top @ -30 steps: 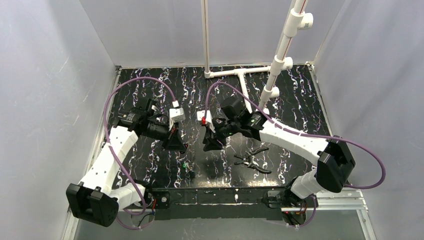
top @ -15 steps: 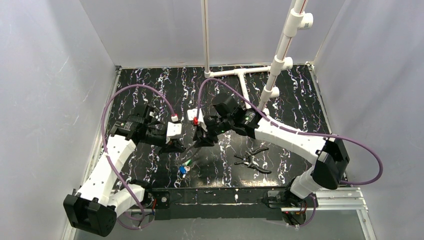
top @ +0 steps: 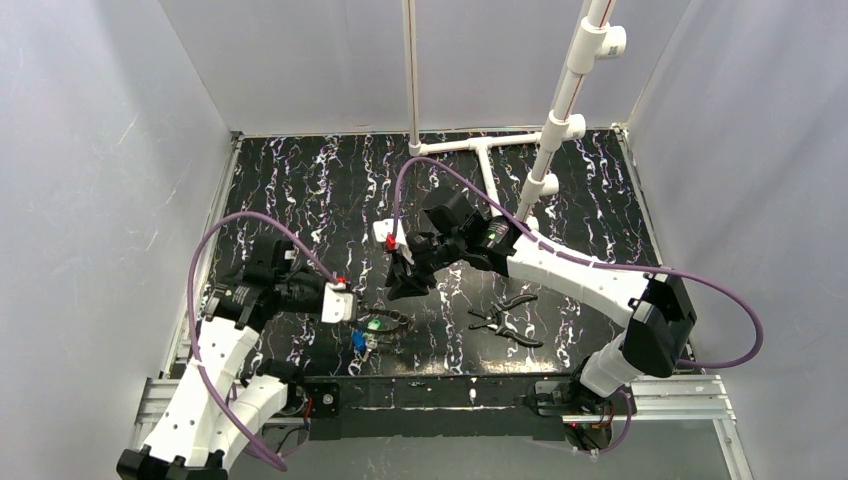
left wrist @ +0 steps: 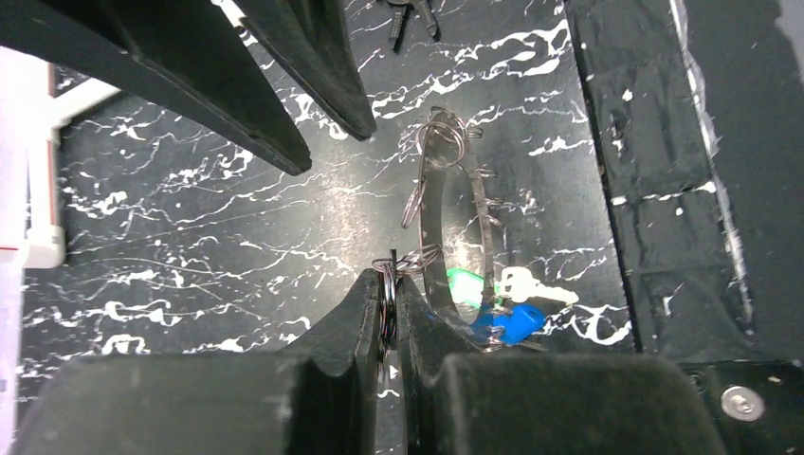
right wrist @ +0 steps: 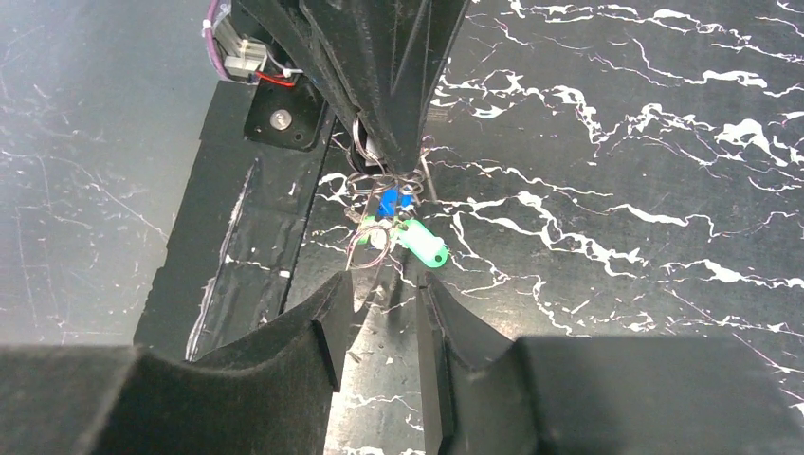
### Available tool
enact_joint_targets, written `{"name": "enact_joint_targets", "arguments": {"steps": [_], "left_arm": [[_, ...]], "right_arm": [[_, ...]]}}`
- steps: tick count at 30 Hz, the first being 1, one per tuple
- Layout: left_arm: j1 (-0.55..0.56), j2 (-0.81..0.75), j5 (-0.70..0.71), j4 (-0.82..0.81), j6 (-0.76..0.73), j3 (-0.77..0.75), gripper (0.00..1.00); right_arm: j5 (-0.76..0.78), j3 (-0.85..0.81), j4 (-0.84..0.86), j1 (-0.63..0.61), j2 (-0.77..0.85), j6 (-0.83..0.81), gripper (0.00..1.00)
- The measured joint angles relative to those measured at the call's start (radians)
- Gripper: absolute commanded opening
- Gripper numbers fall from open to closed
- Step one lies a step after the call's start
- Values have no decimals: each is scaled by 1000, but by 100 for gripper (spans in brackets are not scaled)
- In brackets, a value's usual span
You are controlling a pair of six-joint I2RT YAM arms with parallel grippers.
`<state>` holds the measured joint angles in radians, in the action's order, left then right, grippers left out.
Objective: Remove the keys from the keyring
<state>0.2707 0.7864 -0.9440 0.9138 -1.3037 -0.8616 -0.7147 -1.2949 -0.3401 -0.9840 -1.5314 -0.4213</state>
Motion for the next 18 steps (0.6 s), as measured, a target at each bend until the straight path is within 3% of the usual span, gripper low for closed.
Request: {"name": "enact_joint_targets", "arguments": {"steps": [18], "left_arm": [[0,-278,74,-97,-296,206,0]], "right_arm": [[-76,54,76,0,-16,111,34]]}}
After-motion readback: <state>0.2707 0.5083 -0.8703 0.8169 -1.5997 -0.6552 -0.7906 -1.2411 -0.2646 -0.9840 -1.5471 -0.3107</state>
